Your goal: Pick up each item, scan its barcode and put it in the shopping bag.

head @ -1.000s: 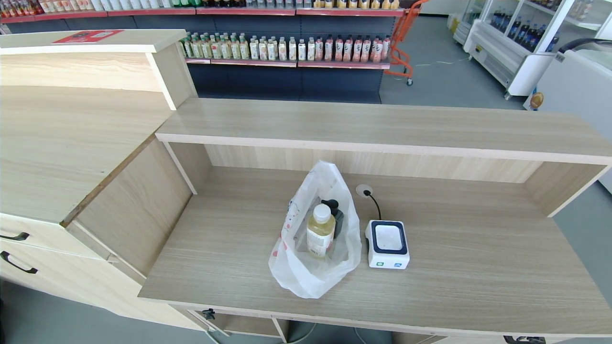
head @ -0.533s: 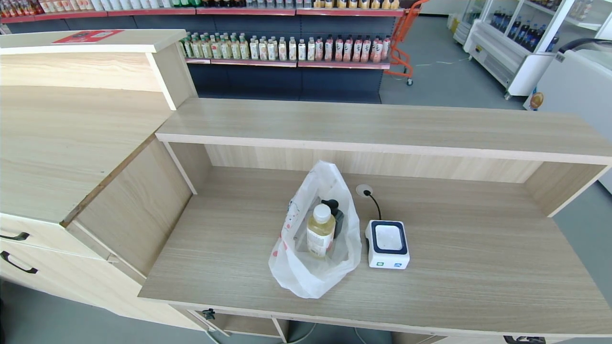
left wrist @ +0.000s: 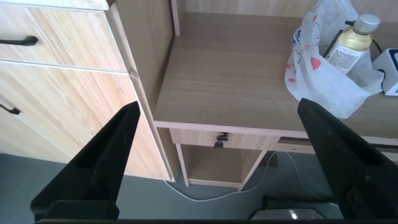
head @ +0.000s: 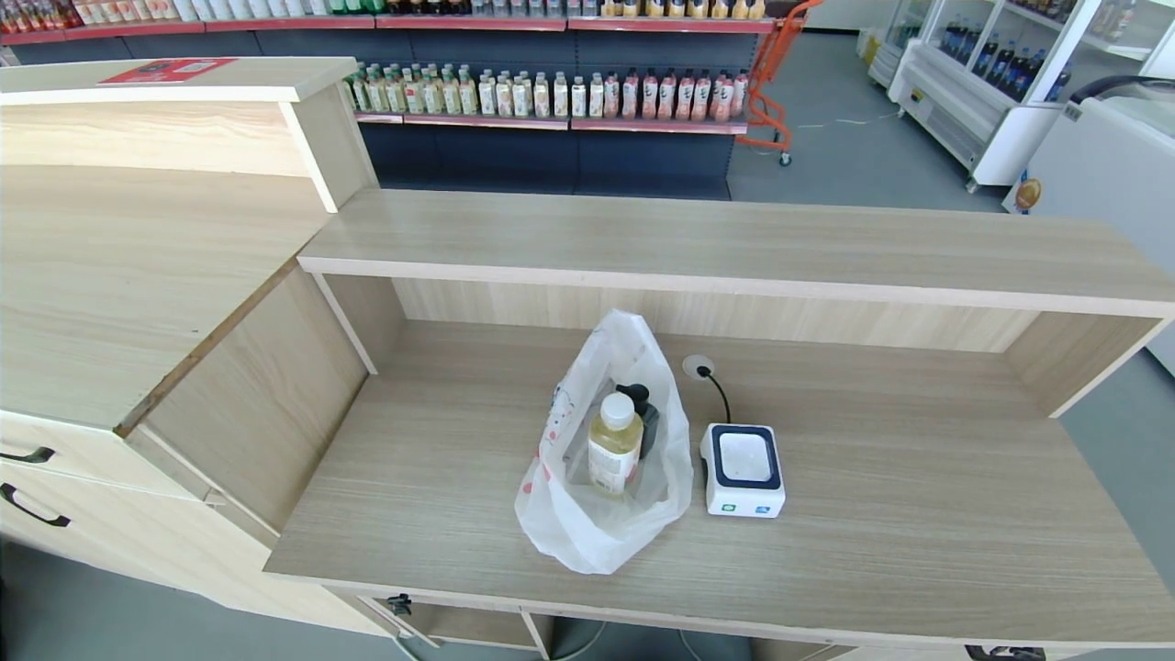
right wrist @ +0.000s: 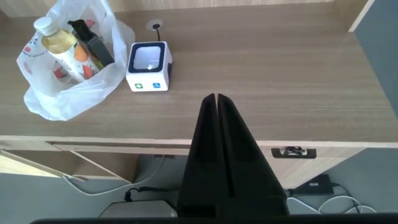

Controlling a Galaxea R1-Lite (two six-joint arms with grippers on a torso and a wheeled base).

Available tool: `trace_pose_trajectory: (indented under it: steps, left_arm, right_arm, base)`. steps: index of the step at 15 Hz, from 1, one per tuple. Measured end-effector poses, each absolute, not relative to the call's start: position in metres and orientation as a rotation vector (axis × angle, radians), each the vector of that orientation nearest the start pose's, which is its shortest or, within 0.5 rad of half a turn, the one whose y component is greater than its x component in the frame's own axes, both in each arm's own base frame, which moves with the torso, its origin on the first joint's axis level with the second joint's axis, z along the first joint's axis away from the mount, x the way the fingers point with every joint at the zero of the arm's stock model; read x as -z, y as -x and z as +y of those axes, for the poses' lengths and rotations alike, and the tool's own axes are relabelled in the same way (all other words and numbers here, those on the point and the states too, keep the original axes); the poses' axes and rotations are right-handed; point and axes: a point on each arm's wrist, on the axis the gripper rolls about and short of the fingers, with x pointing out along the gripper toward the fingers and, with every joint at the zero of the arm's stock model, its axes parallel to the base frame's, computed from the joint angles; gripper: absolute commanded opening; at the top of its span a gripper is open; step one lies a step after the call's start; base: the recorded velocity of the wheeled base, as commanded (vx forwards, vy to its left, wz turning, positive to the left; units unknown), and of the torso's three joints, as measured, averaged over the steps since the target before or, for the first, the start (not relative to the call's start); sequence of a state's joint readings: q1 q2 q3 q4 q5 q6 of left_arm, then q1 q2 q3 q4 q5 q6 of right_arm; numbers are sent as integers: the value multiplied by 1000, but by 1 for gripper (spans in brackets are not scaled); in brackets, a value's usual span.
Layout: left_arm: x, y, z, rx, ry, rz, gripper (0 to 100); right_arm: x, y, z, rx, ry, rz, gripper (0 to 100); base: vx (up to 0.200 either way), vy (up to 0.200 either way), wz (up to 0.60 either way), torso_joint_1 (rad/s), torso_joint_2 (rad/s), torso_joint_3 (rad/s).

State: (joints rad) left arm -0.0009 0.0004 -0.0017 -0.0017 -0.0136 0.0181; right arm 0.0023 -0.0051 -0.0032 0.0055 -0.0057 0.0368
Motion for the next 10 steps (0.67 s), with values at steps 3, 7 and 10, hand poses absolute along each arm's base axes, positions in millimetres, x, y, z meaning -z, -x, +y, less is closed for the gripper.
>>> trace_pose_trajectory:
  steps: [3, 7, 10]
  left_arm:
    - [-76, 23, 0, 12, -33, -4, 100]
    - [-76, 23, 0, 14, 3, -2, 100]
    - [-76, 23, 0, 15, 2, -3, 100]
  right_arm:
    - [-76, 23, 0, 3, -37, -3, 0]
    - [-76, 23, 0, 3, -36, -2, 0]
    - [-76, 23, 0, 2, -36, -1, 0]
  base:
    - [0, -200, 0, 9, 4, -1]
    - [0, -50, 0, -1, -1, 2]
    - [67, 0, 0, 2, 1, 2]
